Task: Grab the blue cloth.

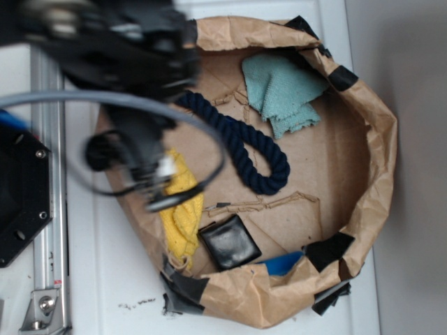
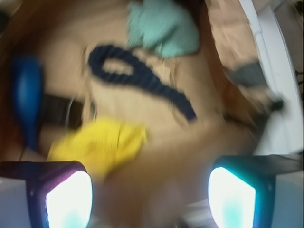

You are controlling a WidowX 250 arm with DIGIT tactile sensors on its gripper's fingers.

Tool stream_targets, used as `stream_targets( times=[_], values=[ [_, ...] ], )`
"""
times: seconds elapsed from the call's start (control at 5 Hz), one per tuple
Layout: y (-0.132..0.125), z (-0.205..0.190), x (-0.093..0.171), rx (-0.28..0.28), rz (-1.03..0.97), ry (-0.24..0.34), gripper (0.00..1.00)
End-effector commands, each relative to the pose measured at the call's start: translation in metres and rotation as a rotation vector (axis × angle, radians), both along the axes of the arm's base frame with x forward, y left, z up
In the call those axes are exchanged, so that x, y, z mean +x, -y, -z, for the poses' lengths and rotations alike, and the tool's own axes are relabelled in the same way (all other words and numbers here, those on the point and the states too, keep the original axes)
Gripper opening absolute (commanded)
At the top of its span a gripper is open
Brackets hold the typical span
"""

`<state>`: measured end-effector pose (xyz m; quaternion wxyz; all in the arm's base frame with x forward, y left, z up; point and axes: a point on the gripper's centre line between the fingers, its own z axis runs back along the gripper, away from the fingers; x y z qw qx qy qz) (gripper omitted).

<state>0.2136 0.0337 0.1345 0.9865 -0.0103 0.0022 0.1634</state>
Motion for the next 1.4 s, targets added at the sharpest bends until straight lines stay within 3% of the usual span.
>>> stream_targets(
  times=[0.0, 0.2, 0.4, 0.6, 0.8, 1.0, 1.2],
  values=[
    [0.001, 0.038, 0.039, 0.052, -0.303, 0.208, 1.00],
    [0.012, 0.049, 0.036, 0.143, -0.398, 0.242, 1.00],
    [0.000, 0.049, 0.047, 0.269, -0.412, 0.288, 1.00],
    [-0.017, 0.050, 0.057, 0.308, -0.416, 0.310, 1.00],
    [-0.031, 0.052, 0.067, 0.309, -0.414, 0.299, 1.00],
    [-0.038, 0.051, 0.076, 0.258, -0.394, 0.294, 1.00],
    [-0.044, 0.065, 0.091, 0.168, -0.321, 0.283, 1.00]
  ],
)
